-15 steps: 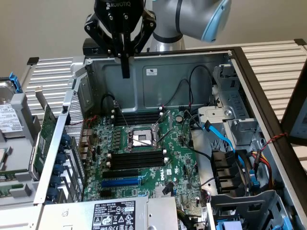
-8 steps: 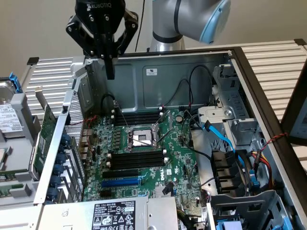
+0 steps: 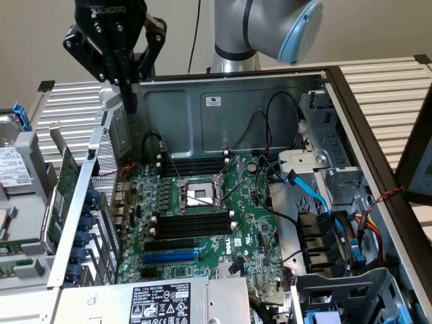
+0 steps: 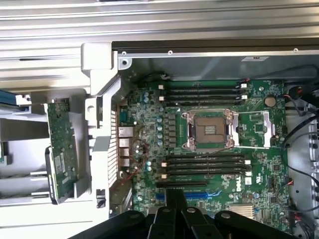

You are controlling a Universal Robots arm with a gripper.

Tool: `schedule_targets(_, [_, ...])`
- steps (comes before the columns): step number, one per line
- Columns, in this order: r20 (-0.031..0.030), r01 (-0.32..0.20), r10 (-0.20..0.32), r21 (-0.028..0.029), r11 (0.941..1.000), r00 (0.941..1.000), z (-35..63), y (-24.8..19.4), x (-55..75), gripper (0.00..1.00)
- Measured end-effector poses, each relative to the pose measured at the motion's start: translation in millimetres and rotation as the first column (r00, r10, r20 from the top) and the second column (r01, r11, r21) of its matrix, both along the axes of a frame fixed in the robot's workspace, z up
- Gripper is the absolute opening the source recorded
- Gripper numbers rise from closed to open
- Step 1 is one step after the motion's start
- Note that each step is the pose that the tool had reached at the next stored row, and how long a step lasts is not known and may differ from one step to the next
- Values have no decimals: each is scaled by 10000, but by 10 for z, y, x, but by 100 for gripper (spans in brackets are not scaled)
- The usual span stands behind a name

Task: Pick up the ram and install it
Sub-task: 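Reach for the ram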

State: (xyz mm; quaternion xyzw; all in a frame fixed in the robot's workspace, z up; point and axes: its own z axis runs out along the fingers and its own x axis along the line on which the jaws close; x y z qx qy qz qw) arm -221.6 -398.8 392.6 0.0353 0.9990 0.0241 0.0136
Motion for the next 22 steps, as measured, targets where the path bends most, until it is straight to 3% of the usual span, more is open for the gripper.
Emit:
schedule_targets(11, [-1, 0, 0, 0, 10000, 10000, 0, 0, -502, 10])
schedule_targets(22, [42, -1, 1, 0, 10000, 10000, -3, 0, -999, 10])
